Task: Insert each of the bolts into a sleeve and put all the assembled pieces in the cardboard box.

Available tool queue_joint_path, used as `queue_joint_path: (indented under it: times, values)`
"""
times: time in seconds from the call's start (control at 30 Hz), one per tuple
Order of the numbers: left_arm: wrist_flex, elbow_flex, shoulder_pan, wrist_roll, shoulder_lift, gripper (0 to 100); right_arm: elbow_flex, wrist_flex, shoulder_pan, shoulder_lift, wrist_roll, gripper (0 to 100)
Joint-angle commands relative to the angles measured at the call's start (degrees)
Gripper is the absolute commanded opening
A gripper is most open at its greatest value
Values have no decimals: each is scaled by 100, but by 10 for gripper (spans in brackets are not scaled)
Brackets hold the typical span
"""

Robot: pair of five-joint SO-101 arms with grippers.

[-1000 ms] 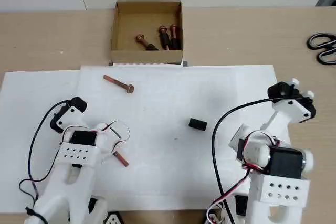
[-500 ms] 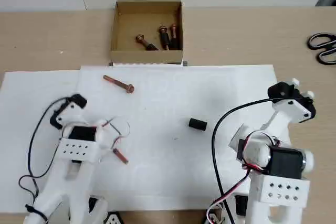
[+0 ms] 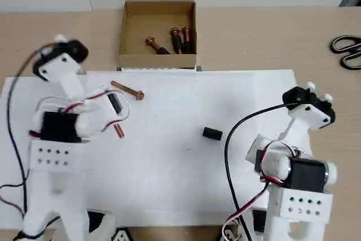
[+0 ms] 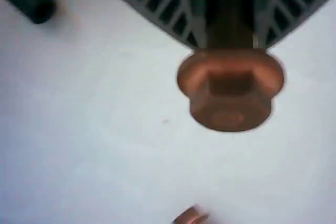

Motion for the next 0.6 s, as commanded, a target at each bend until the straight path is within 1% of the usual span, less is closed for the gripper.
queue_joint_path:
  times: [0.0, 0.13, 0.2, 0.37, 0.57]
  values:
    - [246, -1218, -26, -422, -422, 8, -114, -4, -57, -145, 185, 2]
    - [-176, -1429, -26, -1169, -1257, 8, -334, -92, -620, -699, 563, 2]
    - [-334, -1420, -35, -1415, -1688, 8, -299, -409, -963, -1086, 756, 2]
    - [-642, -1420, -35, -1477, -2338, 8, 158, -1253, -1587, -1842, 1257, 2]
    - [-756, -1147, -35, -1468, -2760, 8, 1345, -2070, -2352, -2475, 1354, 2]
